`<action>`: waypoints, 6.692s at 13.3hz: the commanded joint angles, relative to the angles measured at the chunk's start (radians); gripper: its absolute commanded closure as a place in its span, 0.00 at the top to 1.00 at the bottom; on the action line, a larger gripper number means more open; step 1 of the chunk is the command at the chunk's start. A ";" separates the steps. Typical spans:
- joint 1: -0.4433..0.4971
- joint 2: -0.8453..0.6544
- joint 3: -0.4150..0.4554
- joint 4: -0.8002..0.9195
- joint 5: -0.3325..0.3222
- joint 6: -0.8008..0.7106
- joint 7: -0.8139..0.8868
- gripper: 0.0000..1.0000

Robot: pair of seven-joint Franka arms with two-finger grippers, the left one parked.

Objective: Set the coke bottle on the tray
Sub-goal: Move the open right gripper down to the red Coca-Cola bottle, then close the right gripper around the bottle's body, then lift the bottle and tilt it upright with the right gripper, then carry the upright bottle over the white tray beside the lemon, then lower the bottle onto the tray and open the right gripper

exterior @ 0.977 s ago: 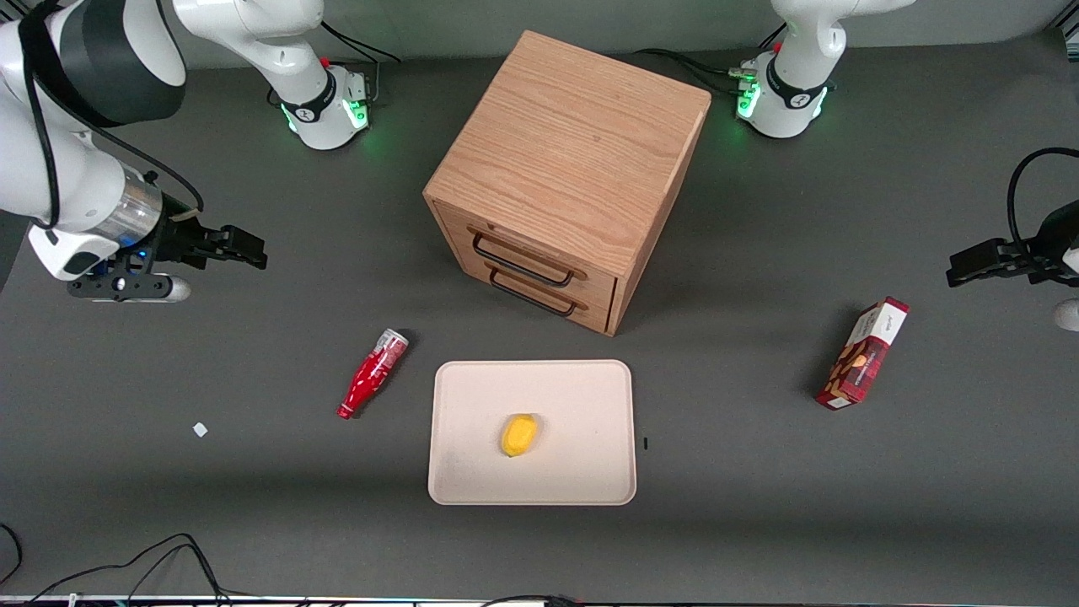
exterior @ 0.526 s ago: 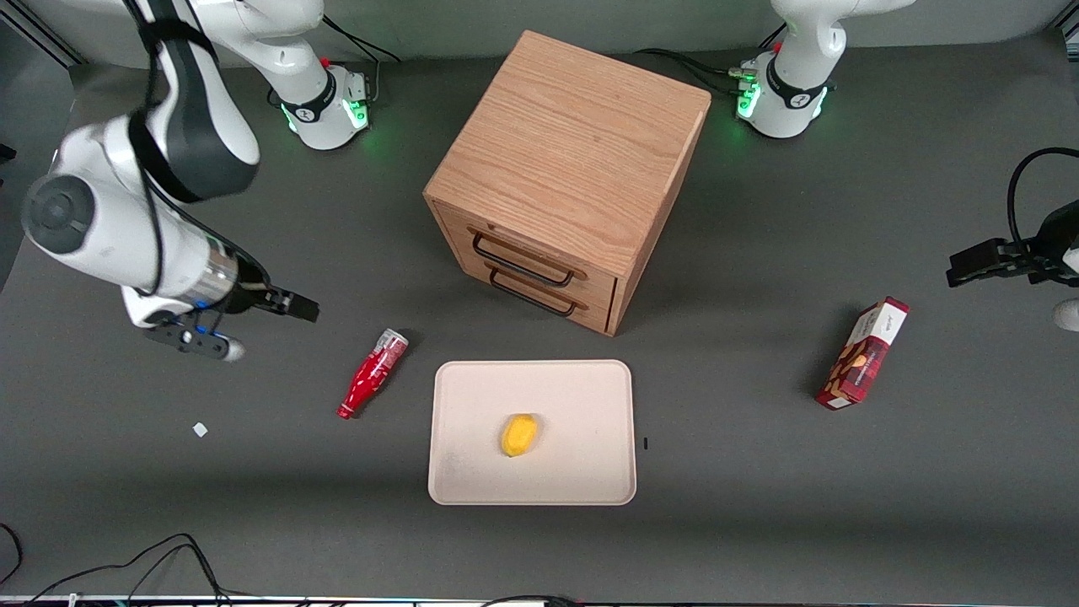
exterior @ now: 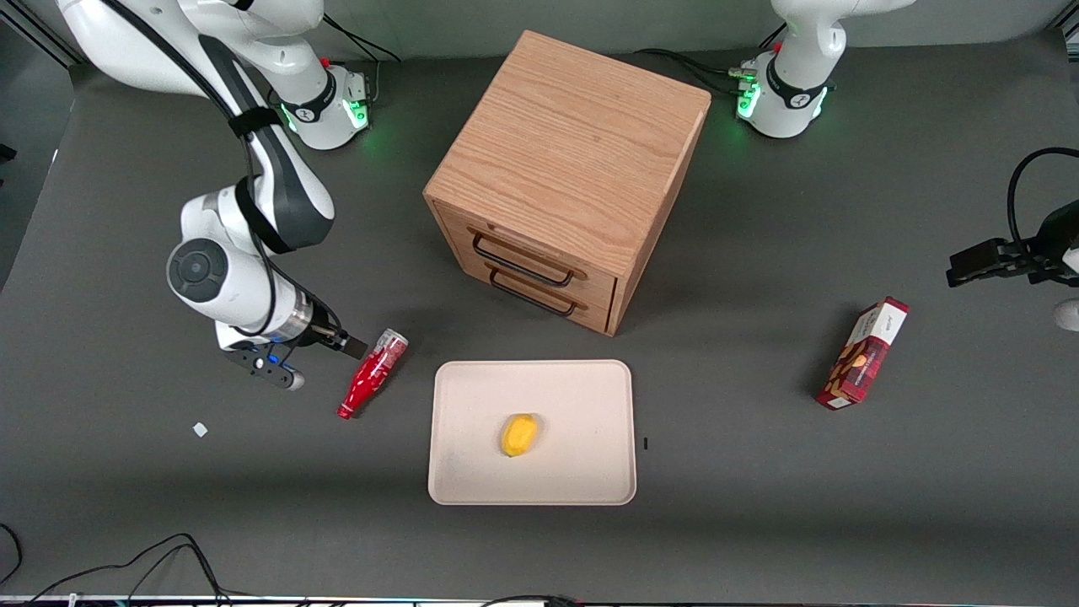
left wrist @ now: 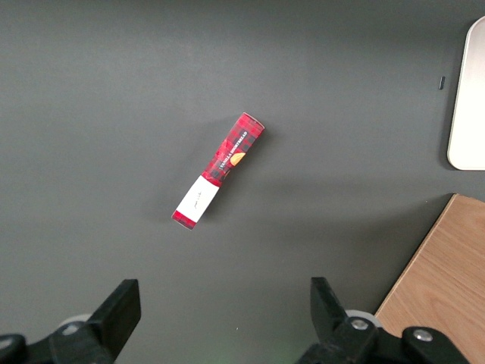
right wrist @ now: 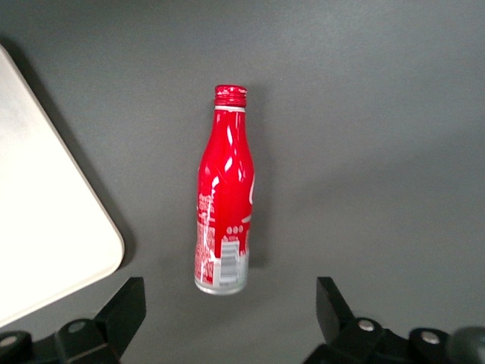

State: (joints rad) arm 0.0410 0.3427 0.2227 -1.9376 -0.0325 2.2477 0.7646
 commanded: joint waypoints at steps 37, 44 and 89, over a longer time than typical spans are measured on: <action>-0.295 -0.048 0.291 0.284 -0.110 -0.356 0.041 0.00; -0.281 0.069 0.323 0.532 -0.113 -0.473 0.022 0.00; 0.198 0.671 0.026 0.928 -0.123 -0.216 -0.301 1.00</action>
State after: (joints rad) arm 0.2425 1.0445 0.2435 -1.0475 -0.1657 2.1210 0.4807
